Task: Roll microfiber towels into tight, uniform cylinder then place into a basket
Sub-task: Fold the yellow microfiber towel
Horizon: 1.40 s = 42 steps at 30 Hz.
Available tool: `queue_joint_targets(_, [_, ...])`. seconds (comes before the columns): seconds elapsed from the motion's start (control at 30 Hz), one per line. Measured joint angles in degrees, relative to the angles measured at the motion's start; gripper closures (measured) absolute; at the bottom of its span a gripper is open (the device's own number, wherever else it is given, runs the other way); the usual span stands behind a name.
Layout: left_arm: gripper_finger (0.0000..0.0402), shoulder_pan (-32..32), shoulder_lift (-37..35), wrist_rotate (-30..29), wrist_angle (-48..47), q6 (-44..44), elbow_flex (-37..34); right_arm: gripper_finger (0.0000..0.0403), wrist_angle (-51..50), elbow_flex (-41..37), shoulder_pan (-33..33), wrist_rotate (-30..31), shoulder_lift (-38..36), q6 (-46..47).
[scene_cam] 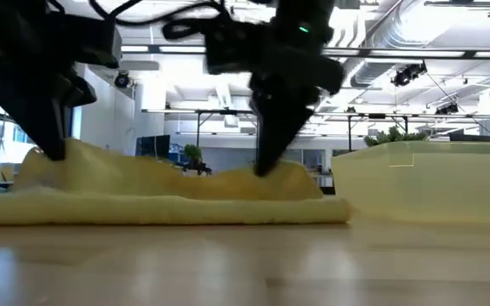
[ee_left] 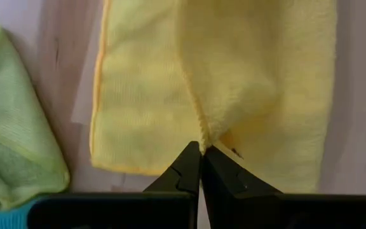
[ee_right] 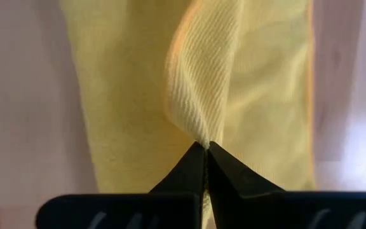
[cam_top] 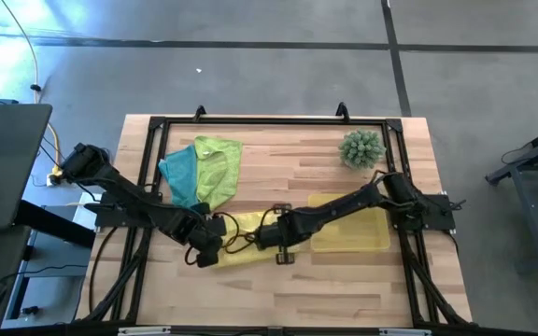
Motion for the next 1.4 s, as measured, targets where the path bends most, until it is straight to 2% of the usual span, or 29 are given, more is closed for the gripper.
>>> queue_joint_targets(0.3, [0.0401, 0.39, 0.37, -3.85, -0.13, -1.71, 0.00, 0.0403, 25.77, -20.08, 0.04, 0.36, -10.89, 3.76])
queue_joint_targets(0.43, [0.0401, 0.42, 1.23, -5.48, 0.05, -2.97, 0.00, 0.0403, 30.92, -25.32, -1.56, -0.21, -11.72, 4.74])
queue_joint_targets(0.7, [0.0401, 1.41, 2.34, -6.00, -1.06, -3.22, 0.02, 0.0395, 32.92, -26.49, -3.43, -0.20, -11.34, 1.31])
queue_joint_targets(1.03, [0.0401, 4.04, 2.32, -5.05, -8.01, -3.17, 0.00, 0.0394, 33.31, -26.49, -5.06, -0.10, -11.32, -0.25])
queue_joint_targets(1.4, [0.0401, 4.99, 2.32, -5.08, -8.48, -1.64, 0.00, 0.0388, 33.96, -26.47, -6.38, -0.03, -11.31, -0.30])
